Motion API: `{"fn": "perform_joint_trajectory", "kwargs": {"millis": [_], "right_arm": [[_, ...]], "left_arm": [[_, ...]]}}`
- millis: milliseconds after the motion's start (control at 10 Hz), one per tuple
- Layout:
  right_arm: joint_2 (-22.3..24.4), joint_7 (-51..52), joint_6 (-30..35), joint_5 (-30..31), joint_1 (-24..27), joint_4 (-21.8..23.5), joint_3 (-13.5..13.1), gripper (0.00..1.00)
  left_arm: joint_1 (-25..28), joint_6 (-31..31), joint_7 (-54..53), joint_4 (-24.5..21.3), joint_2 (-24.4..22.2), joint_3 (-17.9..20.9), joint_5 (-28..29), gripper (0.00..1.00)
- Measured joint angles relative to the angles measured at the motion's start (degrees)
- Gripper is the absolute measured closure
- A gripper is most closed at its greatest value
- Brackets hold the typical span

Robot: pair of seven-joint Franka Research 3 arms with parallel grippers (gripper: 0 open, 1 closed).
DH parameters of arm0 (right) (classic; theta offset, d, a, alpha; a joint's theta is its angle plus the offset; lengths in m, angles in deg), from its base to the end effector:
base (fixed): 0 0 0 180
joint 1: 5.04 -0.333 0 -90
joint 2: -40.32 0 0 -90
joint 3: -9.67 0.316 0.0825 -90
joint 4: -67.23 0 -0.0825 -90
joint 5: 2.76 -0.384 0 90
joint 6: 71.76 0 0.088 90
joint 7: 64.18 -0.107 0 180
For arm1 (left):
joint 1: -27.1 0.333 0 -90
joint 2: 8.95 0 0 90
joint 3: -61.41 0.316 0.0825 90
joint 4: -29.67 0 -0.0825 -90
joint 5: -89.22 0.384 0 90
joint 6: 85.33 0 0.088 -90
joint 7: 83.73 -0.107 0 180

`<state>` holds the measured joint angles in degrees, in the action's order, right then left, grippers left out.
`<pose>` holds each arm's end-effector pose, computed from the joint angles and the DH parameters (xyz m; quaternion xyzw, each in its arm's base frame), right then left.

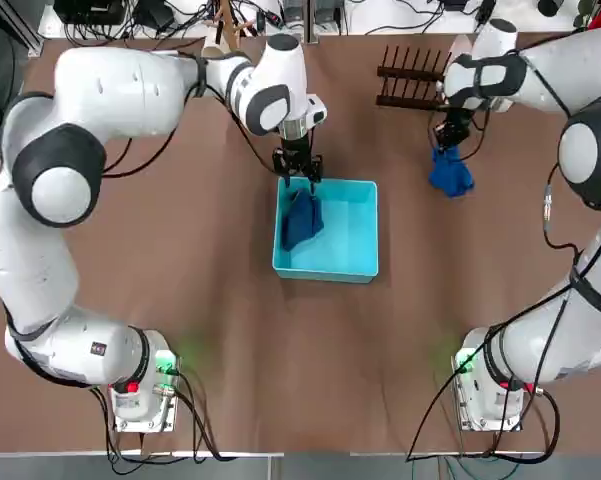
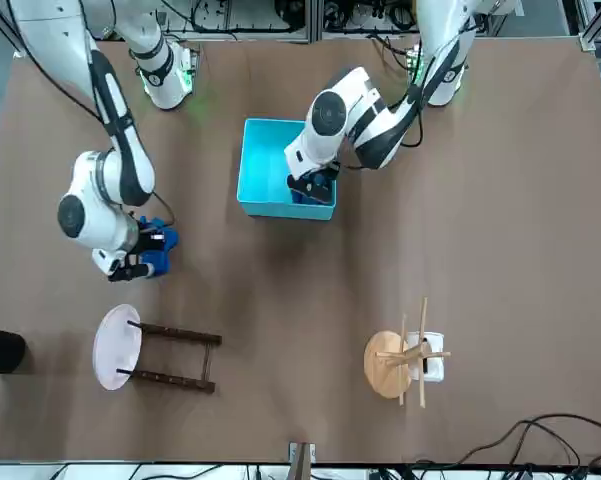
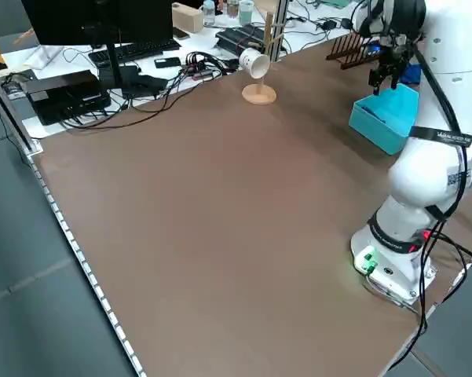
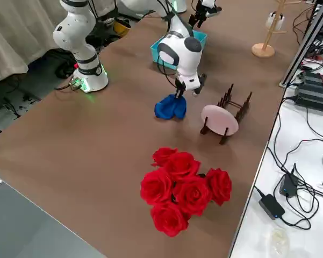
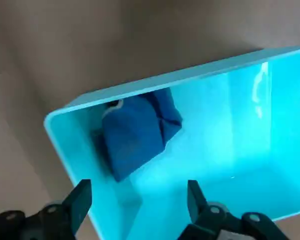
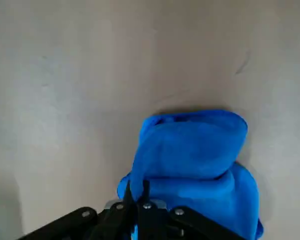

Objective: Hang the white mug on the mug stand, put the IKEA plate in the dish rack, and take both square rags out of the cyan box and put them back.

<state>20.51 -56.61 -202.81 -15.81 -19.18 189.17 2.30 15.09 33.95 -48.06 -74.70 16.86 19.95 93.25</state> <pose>0.5501 0.0703 0.2321 -0.9934 -0.0439 0.0893 0.0572 0.4031 -0.4808 0.3383 0.9806 -0.1526 -0.1088 0.0569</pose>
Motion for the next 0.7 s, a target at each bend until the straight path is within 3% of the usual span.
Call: {"fn": "perform_joint_trajectory", "kwargs": {"millis": [200,500,700], "right_arm": [[0.0,-1.6,0.2,-0.4,-1.3,0.0,-0.1,0.96],[0.2,8.4,5.8,-0.2,5.3,-1.5,-1.6,0.96],[1.7,13.3,15.9,2.5,10.6,-7.3,-2.5,0.96]], "left_arm": [[1.9,-3.7,-0.2,0.7,-6.5,1.8,2.4,0.11],[3.5,-9.7,-9.0,2.1,-15.5,14.1,3.0,0.04],[3.4,-12.5,-16.2,4.5,-18.5,22.5,2.9,0.0]]}}
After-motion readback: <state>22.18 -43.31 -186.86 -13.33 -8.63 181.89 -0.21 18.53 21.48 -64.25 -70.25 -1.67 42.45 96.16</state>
